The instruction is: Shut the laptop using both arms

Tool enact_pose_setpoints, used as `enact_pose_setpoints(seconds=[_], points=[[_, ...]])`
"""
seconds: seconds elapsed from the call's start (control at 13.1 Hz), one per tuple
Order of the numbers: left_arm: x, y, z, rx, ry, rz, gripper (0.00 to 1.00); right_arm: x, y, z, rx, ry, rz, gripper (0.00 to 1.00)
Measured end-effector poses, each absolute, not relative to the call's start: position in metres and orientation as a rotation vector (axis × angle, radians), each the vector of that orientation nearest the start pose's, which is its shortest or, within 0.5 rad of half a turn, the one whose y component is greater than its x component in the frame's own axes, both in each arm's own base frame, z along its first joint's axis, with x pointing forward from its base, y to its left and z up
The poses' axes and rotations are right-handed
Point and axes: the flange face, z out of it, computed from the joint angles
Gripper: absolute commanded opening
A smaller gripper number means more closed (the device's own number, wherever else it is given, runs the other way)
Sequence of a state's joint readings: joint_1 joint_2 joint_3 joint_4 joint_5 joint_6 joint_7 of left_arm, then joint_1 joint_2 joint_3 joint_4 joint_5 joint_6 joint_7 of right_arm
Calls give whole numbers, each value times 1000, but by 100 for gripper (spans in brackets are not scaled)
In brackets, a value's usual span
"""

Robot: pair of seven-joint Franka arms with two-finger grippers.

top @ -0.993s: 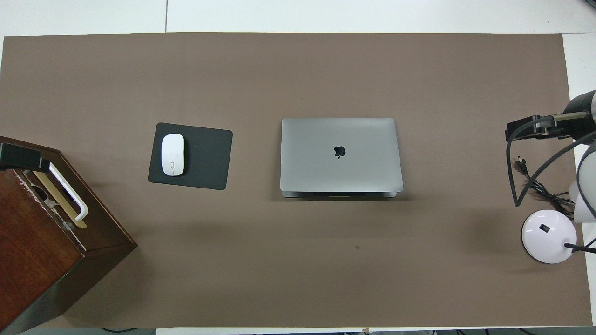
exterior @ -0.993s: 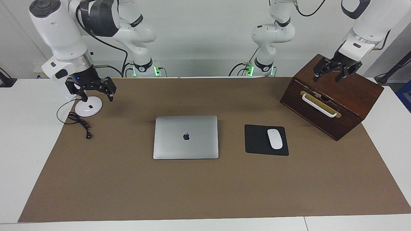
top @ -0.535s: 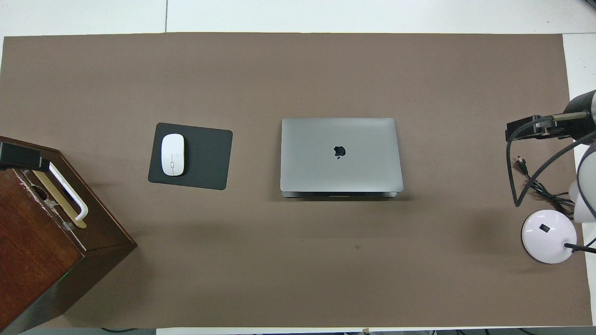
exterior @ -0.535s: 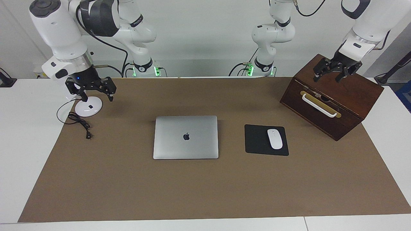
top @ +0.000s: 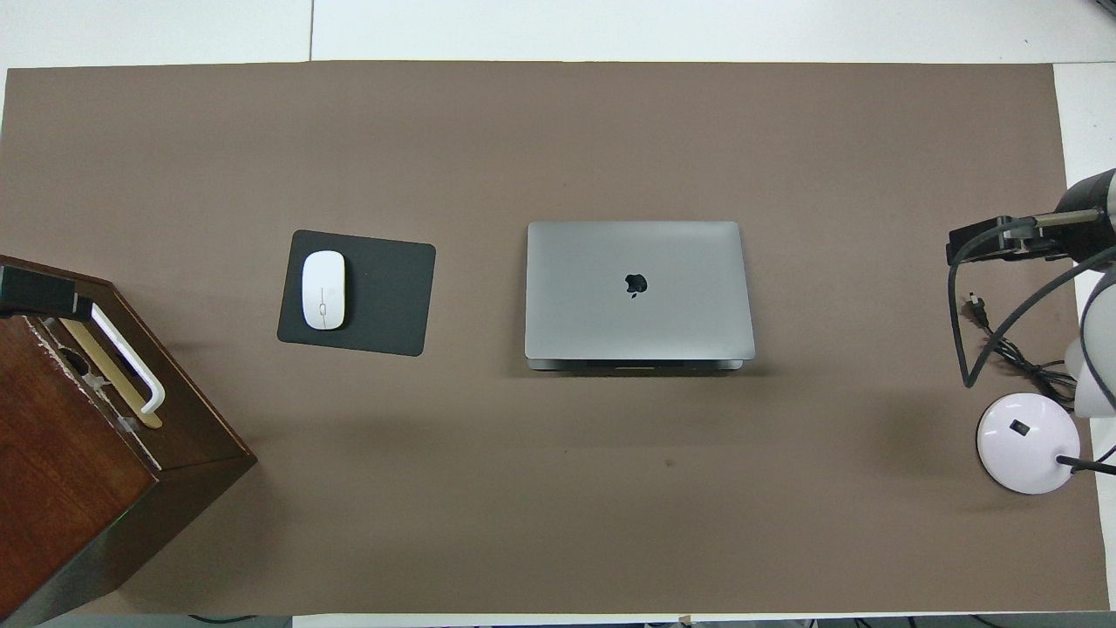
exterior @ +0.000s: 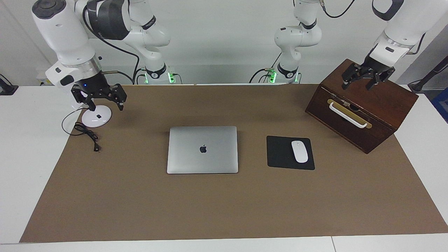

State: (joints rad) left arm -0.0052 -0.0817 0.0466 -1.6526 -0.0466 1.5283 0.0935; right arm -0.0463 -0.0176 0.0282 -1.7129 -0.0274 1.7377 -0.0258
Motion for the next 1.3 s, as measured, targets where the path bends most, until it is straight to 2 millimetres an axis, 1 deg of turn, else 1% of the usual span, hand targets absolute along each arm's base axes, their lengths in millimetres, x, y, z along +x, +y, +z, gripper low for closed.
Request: enact_pose_setpoints(seconds=[1.3], points=[[525, 19, 629, -3193, 74, 35, 100, 560, -12, 582, -3169, -19, -67, 100]])
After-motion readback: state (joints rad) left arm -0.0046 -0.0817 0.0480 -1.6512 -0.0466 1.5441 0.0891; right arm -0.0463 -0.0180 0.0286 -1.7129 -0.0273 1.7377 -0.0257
